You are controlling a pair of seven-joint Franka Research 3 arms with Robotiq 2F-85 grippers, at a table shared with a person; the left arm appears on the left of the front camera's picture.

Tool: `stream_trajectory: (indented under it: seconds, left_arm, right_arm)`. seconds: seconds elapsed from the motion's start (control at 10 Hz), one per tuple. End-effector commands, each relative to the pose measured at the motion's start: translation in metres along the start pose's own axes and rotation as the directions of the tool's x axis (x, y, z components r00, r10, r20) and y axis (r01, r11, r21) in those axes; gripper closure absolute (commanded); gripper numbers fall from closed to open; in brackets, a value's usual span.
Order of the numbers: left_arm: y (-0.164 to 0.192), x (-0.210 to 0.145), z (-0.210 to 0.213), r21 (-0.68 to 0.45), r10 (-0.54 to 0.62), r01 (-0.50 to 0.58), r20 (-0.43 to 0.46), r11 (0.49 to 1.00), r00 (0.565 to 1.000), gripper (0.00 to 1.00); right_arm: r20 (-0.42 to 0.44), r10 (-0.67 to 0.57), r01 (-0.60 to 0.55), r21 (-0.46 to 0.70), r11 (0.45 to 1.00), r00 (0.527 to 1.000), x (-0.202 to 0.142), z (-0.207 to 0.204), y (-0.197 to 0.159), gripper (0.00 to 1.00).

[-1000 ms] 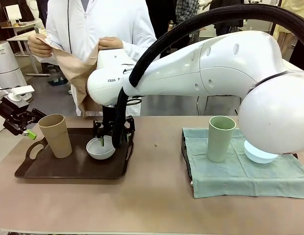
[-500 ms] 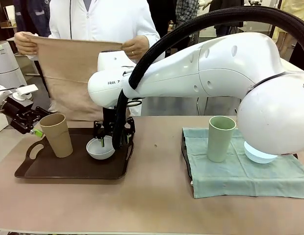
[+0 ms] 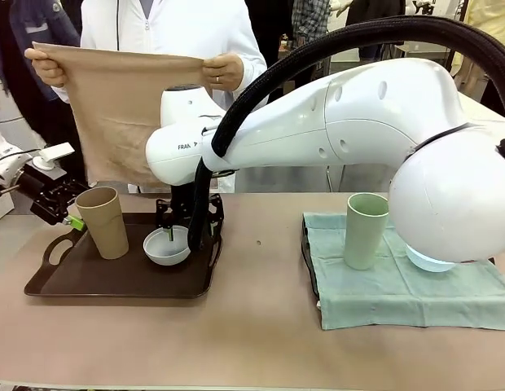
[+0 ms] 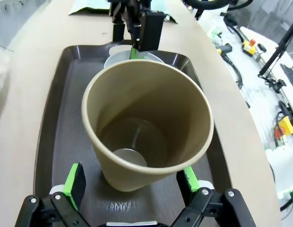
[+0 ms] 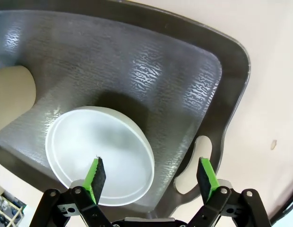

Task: Set up a tray with a mat and arrange the tableware.
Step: Pick up the Picnic Bowl and Reusable plastic cup from the Handle tray in front of the human's position and hold them in the air.

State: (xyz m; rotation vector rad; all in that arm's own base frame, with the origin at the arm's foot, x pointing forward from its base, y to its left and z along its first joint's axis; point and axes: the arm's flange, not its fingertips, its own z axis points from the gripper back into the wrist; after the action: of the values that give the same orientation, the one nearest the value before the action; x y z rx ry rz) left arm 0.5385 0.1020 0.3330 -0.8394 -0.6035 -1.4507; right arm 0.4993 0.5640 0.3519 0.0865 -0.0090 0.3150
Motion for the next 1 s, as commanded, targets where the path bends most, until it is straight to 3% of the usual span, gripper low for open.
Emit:
stream_trajectory:
  seconds: [0.0, 0.6, 0.7, 0.8, 0.9]
  left_arm:
    - [0.002, 0.004, -0.012, -0.031, -0.023, 0.022, -0.010, 0.999, 1.000, 0.00]
    - [0.010, 0.012, -0.034, -0.087, -0.015, 0.014, -0.012, 0.996, 1.000, 0.00]
    - [0.010, 0.013, -0.034, -0.085, -0.016, 0.015, -0.010, 0.996, 1.000, 0.00]
    - [0.010, 0.014, -0.036, -0.087, -0.021, 0.020, -0.005, 0.996, 1.000, 0.45]
    - [0.009, 0.014, -0.036, -0.088, -0.019, 0.018, -0.003, 0.996, 1.000, 0.59]
  right_arm:
    - [0.021, -0.033, 0.034, -0.031, 0.999, 0.999, 0.005, -0.007, 0.003, 0.00]
    - [-0.005, -0.019, 0.019, 0.005, 1.000, 1.000, 0.014, -0.018, 0.005, 0.00]
    - [-0.003, 0.033, -0.033, -0.004, 0.999, 0.999, 0.013, -0.019, 0.006, 0.40]
    - [-0.011, 0.033, -0.033, 0.001, 0.999, 0.999, 0.011, -0.019, 0.006, 0.58]
    - [-0.014, 0.035, -0.035, 0.003, 0.999, 0.999, 0.011, -0.019, 0.006, 0.98]
